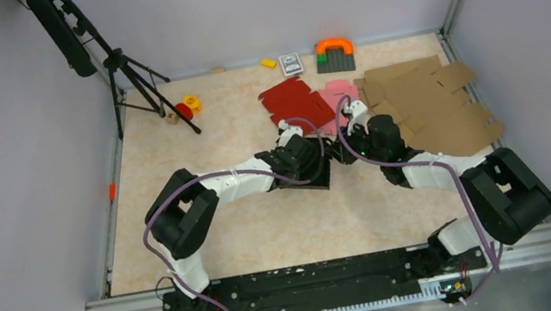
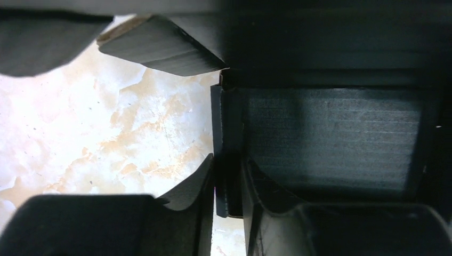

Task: Fold the paper box
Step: Fold the paper box at the center of the board.

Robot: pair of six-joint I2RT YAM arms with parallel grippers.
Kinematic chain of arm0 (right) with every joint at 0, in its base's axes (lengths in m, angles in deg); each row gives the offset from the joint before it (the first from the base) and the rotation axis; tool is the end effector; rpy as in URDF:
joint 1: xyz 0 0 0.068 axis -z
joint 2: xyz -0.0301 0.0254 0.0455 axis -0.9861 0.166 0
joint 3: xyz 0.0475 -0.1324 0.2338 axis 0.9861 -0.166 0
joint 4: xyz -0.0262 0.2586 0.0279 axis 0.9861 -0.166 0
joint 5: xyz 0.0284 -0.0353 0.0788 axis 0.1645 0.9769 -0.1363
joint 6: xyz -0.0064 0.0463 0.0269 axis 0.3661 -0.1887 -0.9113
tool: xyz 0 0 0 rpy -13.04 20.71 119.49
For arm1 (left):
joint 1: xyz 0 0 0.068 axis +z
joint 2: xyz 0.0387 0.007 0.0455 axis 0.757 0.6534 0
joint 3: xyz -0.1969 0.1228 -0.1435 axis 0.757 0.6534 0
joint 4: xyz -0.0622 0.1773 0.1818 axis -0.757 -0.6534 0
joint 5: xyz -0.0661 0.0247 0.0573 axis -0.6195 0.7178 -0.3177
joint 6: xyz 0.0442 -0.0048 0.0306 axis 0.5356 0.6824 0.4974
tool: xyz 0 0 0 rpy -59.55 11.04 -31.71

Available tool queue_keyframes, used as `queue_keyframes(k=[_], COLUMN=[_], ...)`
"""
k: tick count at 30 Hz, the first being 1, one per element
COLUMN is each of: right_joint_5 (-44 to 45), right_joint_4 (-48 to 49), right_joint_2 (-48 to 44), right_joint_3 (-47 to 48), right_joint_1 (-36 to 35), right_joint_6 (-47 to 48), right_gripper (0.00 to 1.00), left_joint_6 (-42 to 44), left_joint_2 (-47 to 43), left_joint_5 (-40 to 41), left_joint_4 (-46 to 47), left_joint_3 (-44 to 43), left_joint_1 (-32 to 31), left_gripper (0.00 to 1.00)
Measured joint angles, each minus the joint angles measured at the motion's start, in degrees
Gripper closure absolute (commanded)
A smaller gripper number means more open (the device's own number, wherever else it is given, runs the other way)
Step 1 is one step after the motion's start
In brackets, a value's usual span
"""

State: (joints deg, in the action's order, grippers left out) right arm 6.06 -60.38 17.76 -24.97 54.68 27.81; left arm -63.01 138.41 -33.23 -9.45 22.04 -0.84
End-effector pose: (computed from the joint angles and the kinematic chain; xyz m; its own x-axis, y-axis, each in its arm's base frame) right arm 0.2462 0.1304 0.1854 -0.4528 0.0027 -0.8916 -0.5804 0.7583 0.2970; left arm 0.2472 -0.2716 0.1618 -0.7654 0.2347 -0.5993 0.2223 0.9702 0.0961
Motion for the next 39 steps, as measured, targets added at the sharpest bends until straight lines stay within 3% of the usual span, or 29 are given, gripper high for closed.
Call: queue_keyframes(k=[13,23,30,35,39], right_joint_5=[-1.01,-1.68,-2.23,-2.4,-2.56], right_joint_4=[0.02,0.02,0.02,0.02,0.02], right_joint_2=[0.0,0.0,0.0,0.0,0.0], right_joint_3=[0.0,0.0,0.0,0.0,0.0], right_joint_1=[0.0,0.0,0.0,0.0,0.0], right_joint_6=[-0.02,0.0,-0.02,-0.02,-0.02], right_gripper=[0.86,0.86,0.86,0.86,0.86], left_joint_6=[-1.4,-2.89,-3.48,-3.69,-3.8], left_joint_2=[-5.79,-10.67,-10.43,-8.44,-6.75], left_joint_5=[-5.18,-12.13,-14.95,-15.8,-16.74], left_joint_4=[0.42,4.96,6.62,7.85,8.28], left_joint_3=[2.58,6.93,8.02,8.02,7.96], left_joint_1=[2.14,7.48,9.81,10.32,10.25], left_gripper=[0.63,0.57,0.71,0.71,0.8])
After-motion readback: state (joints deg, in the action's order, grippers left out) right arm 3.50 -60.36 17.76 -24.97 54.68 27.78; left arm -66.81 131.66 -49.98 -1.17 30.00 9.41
